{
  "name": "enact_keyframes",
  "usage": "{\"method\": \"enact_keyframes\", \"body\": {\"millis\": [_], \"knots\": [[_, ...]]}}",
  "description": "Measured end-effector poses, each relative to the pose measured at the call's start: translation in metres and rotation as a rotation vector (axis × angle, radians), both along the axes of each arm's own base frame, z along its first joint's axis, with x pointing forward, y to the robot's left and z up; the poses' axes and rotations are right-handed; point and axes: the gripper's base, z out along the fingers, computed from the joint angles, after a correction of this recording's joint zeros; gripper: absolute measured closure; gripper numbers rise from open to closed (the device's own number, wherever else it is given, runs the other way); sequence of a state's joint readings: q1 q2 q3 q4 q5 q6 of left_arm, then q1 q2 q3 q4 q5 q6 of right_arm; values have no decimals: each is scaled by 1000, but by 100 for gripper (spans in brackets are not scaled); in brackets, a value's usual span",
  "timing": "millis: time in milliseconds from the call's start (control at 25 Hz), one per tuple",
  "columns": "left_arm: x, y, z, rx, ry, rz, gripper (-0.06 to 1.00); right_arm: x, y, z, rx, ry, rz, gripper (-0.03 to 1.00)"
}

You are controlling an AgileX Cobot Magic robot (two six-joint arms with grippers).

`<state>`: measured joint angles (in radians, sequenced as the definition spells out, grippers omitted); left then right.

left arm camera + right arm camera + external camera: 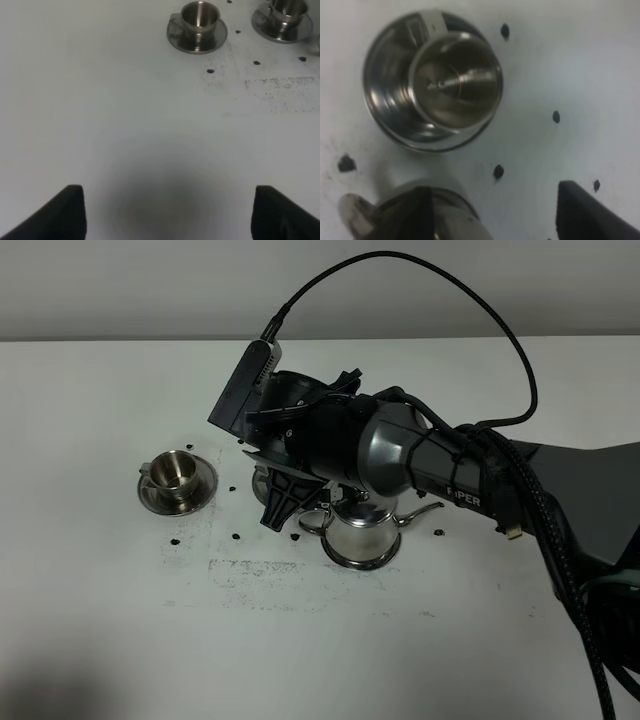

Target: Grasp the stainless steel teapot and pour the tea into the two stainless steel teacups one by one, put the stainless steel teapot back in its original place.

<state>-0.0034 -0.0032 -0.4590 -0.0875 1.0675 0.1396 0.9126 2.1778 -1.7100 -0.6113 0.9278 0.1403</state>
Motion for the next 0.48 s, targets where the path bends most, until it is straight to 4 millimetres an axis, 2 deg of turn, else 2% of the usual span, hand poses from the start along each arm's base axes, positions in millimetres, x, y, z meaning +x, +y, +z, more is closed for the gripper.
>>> {"method": "enact_keyframes", "body": {"millis": [480], "knots": [[0, 0, 0, 0, 0, 0, 28, -10, 9, -5, -21, -7, 20, 46]]}}
